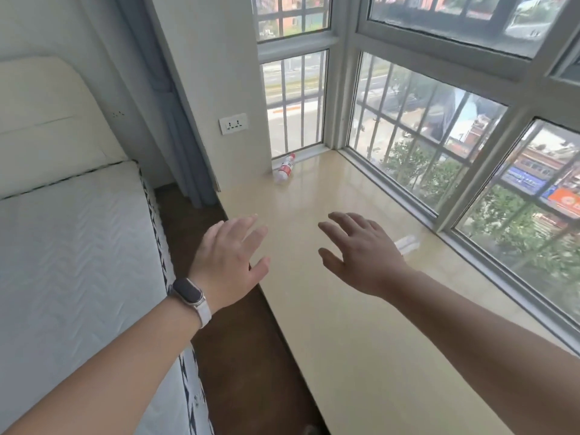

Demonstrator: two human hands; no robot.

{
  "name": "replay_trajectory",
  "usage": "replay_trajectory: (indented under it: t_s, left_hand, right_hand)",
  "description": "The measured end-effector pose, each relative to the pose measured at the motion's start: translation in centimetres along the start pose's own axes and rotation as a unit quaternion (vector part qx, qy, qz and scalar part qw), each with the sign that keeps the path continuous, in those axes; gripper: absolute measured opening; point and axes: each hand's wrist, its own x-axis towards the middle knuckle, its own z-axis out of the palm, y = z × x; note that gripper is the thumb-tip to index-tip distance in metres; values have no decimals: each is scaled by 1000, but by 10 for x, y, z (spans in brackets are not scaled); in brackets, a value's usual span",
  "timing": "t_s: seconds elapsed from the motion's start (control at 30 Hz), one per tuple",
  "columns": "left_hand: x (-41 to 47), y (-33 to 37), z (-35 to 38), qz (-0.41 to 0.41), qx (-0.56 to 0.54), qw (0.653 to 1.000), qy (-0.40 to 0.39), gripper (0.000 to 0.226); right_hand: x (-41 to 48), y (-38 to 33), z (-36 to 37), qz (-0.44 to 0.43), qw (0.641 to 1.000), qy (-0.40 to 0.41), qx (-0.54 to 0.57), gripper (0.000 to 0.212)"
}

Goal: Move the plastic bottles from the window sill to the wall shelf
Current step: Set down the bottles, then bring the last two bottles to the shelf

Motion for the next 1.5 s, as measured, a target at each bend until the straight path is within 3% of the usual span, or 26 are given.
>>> replay_trajectory:
  t_s: [0.57,0.87,1.1,1.27,1.5]
  left_hand:
    - [90,-85,24,30,-3,1000,-3,52]
    - [171,-202,65,116,-28,993,23,50]
    - [221,-250,107,182,-78,979,41,49]
    - [241,-250,133,206,-108,973,4,50]
    - [270,-198,150,256,-151,954,-33,50]
  right_hand:
    - [95,15,25,44,999,1,-29,52]
    - [188,0,55,125,987,-54,-85,54]
    - [234,-27,85,185,977,-61,-86,52]
    - [236,-29,91,243,964,-70,-78,55]
    - [200,5,84,321,940,-79,-84,56]
